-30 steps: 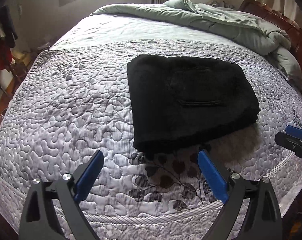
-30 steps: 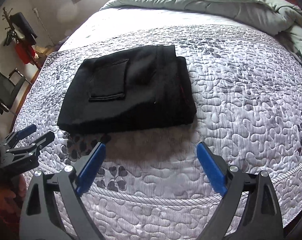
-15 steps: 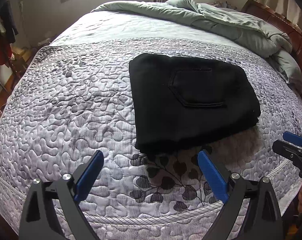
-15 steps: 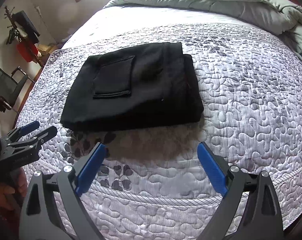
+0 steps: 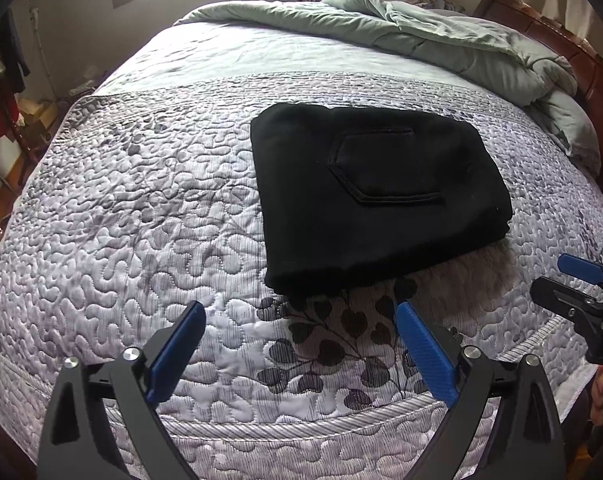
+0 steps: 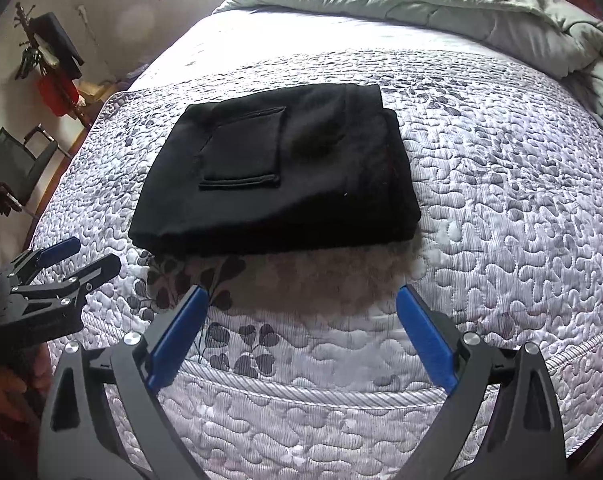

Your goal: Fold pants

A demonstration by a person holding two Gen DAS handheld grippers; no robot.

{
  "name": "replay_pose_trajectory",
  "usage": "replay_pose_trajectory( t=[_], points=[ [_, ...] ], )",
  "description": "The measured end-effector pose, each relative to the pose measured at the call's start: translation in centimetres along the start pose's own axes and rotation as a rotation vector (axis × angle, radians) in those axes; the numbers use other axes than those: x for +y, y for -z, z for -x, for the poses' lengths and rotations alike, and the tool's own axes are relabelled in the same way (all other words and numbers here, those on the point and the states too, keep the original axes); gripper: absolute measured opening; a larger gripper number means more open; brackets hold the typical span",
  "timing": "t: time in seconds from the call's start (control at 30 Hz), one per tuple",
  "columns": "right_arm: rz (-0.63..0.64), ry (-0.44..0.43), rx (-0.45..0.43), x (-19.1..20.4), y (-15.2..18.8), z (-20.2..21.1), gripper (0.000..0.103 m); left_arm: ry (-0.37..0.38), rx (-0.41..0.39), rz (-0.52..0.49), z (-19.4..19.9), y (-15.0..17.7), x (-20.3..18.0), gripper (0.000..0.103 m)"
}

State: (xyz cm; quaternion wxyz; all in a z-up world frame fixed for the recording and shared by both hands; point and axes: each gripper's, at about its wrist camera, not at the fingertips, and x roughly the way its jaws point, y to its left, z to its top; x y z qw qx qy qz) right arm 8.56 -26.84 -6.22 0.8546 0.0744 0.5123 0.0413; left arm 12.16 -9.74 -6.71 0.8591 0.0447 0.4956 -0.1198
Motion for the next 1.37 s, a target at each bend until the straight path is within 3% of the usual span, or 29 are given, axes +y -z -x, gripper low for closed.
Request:
replay_pose_trajectory(
  t=[1.37],
  points=[
    [-0.021,0.002,0.037,-1.0,0.2,-1.3,0.096,-0.011,0.014,0.004,-0.1,0.2,-0.5,0.097]
  ],
)
